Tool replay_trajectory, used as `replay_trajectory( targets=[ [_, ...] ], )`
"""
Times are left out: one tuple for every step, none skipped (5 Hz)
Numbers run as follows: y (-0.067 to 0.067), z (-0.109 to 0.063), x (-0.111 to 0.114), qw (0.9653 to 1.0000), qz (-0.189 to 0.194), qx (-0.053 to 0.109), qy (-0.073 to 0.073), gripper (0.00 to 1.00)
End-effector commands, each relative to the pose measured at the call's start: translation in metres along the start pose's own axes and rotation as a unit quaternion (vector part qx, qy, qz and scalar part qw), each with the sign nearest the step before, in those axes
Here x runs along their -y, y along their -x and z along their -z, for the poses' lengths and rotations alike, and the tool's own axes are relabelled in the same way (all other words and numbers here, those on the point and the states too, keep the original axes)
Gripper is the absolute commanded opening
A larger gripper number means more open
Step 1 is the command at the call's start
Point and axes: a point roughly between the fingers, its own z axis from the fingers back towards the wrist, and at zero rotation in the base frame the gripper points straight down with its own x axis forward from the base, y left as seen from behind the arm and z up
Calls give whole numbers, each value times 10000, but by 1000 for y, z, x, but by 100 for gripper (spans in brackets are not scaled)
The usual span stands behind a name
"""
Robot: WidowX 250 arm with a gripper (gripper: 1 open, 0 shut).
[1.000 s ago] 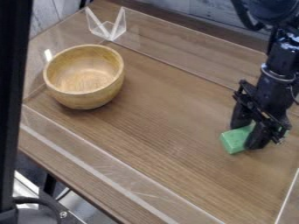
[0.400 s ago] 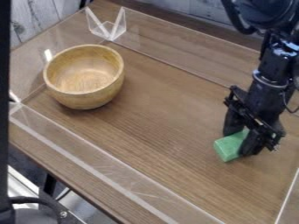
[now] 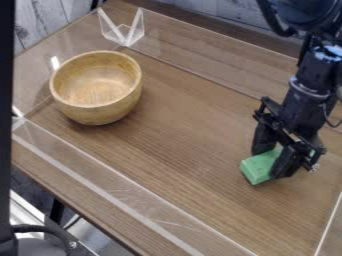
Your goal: Put the green block in the brown bowl
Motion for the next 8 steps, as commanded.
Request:
replay_trajectory(
  targets=[
    [1, -40, -1, 9980, 56, 616, -160, 0],
    [17, -75, -5, 9953, -11, 909, -325, 0],
    [42, -112, -27, 9927, -79, 1141, -384, 0],
    [73, -138, -70, 9907, -300, 1296, -282, 0],
    [110, -148, -106, 9870, -810, 1342, -360, 0],
    [152, -142, -137, 9832, -1214, 1278, -467, 0],
    [185, -122, -163, 9808, -1532, 1093, -518, 0],
    [205, -98, -178, 9799, -1654, 943, -591, 0]
  ],
)
